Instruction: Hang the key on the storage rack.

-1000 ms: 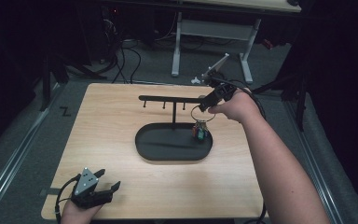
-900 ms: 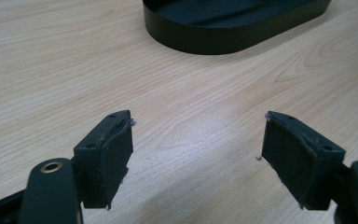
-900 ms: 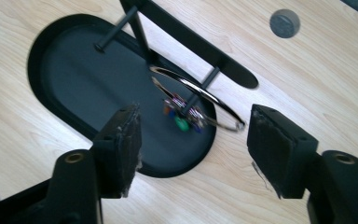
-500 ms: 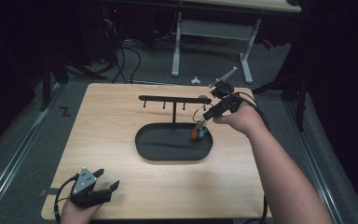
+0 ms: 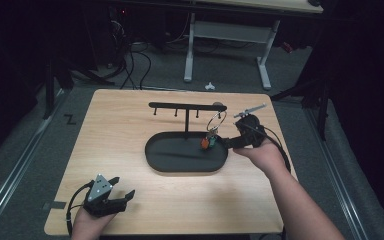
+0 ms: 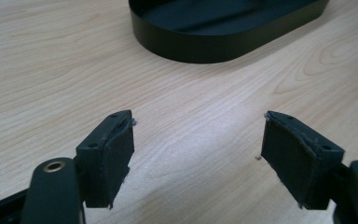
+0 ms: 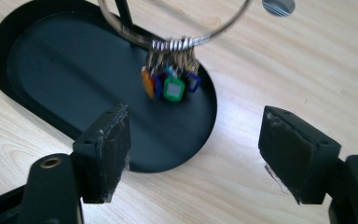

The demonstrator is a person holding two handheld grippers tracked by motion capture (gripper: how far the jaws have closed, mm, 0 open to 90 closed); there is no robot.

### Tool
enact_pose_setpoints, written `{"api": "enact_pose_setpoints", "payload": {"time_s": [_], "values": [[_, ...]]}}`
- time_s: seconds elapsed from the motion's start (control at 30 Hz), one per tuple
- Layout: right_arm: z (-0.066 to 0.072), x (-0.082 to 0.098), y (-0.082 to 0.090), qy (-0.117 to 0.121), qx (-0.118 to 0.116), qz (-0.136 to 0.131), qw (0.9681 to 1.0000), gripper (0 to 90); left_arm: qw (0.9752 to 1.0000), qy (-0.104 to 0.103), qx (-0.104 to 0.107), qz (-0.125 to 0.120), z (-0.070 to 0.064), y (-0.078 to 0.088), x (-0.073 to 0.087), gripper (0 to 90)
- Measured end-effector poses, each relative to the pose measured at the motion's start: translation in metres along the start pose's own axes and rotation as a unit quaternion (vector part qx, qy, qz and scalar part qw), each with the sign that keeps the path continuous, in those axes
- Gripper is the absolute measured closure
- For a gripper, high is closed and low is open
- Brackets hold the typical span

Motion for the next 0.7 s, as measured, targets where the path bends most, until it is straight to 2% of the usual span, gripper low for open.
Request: {"api": "enact_pose_setpoints", "payload": {"time_s": [0.1, 0.13, 0.27, 0.37, 0.43, 0.57, 0.6, 0.63, 0.7], "values": [[0.002, 0.019, -0.006, -0.003, 0.0, -0.02, 0.9998, 25.3, 1.0, 0.005, -0.006, -0.003, 0.001, -0.004, -0.003, 26.1], [0.004, 0.028, -0.009, 0.007, 0.002, -0.032, 0.9995, 25.3, 1.0, 0.002, -0.007, -0.004, 0.001, -0.005, -0.004, 26.1], [0.011, 0.054, -0.018, 0.034, 0.019, -0.046, 0.9982, 23.5, 0.9999, 0.0, -0.01, -0.004, -0.002, -0.01, -0.007, 25.9], [0.015, 0.072, -0.025, 0.041, 0.026, -0.066, 0.9966, 21.6, 0.9999, -0.004, -0.012, -0.004, -0.004, -0.013, -0.009, 24.1], [0.016, 0.084, -0.03, 0.035, 0.027, -0.085, 0.9954, 20.5, 0.9999, -0.009, -0.013, -0.004, -0.006, -0.015, -0.01, 23.5], [0.014, 0.11, -0.042, 0.009, 0.02, -0.122, 0.9924, 16.1, 0.9999, -0.013, -0.008, -0.001, -0.007, -0.018, -0.009, 22.2], [0.014, 0.118, -0.043, -0.001, 0.021, -0.131, 0.9911, 15.8, 0.9999, -0.009, -0.005, 0.001, -0.007, -0.019, -0.008, 21.2], [0.014, 0.126, -0.043, -0.009, 0.024, -0.149, 0.9886, 15.7, 1.0, -0.005, -0.005, 0.006, -0.006, -0.018, -0.007, 19.3], [0.016, 0.143, -0.038, -0.015, 0.033, -0.192, 0.9808, 16.2, 0.9999, 0.0, -0.012, 0.007, -0.003, -0.015, -0.004, 17.9]]}}
Point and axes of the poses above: each handheld gripper's, and its own axes: y roughly backward along the jaws, x roughly out of its underside, z roughly to its left, the point moved 6 cm from there along -y, roughly forward along the jaws, and after that the axes turned 10 degrees about -x, right-handed, at the moved point
